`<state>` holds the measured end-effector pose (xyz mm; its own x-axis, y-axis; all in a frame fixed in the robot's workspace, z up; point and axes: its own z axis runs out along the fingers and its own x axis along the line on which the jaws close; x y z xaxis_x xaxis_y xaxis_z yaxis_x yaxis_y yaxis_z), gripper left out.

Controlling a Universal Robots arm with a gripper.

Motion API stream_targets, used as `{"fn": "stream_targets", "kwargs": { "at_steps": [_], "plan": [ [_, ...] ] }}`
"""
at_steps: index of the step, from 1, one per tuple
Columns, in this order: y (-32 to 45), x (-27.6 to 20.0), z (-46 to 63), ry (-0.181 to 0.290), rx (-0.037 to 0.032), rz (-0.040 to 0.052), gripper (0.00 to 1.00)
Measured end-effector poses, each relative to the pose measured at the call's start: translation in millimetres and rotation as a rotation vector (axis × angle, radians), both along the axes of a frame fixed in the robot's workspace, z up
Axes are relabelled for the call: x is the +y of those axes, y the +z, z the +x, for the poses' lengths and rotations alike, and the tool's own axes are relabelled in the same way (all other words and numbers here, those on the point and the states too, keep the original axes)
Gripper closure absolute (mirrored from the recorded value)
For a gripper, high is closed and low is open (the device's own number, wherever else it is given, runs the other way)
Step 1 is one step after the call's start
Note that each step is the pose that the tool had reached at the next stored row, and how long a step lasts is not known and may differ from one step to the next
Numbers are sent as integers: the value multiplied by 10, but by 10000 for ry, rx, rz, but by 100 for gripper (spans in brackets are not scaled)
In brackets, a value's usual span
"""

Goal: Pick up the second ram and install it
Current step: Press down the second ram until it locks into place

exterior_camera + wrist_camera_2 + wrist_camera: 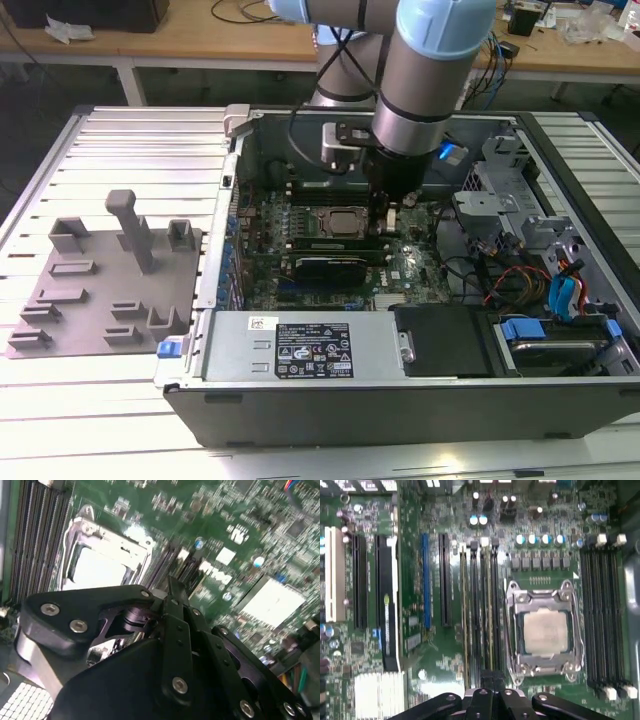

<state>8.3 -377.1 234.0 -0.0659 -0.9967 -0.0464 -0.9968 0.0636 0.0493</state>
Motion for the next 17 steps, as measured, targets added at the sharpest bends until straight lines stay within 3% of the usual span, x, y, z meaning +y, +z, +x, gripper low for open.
{"fn": "stream_targets", "kwargs": {
  "at_steps": [3, 10, 12, 17],
  "plan": [
    [-2, 1, -293, -1, -75, 2, 92],
    [-12, 0, -764, -2, -138, -1, 92],
    [-19, 0, -966, -2, -174, 0, 92],
    [-49, 0, -979, -1, -172, -4, 92]
  ]
}}
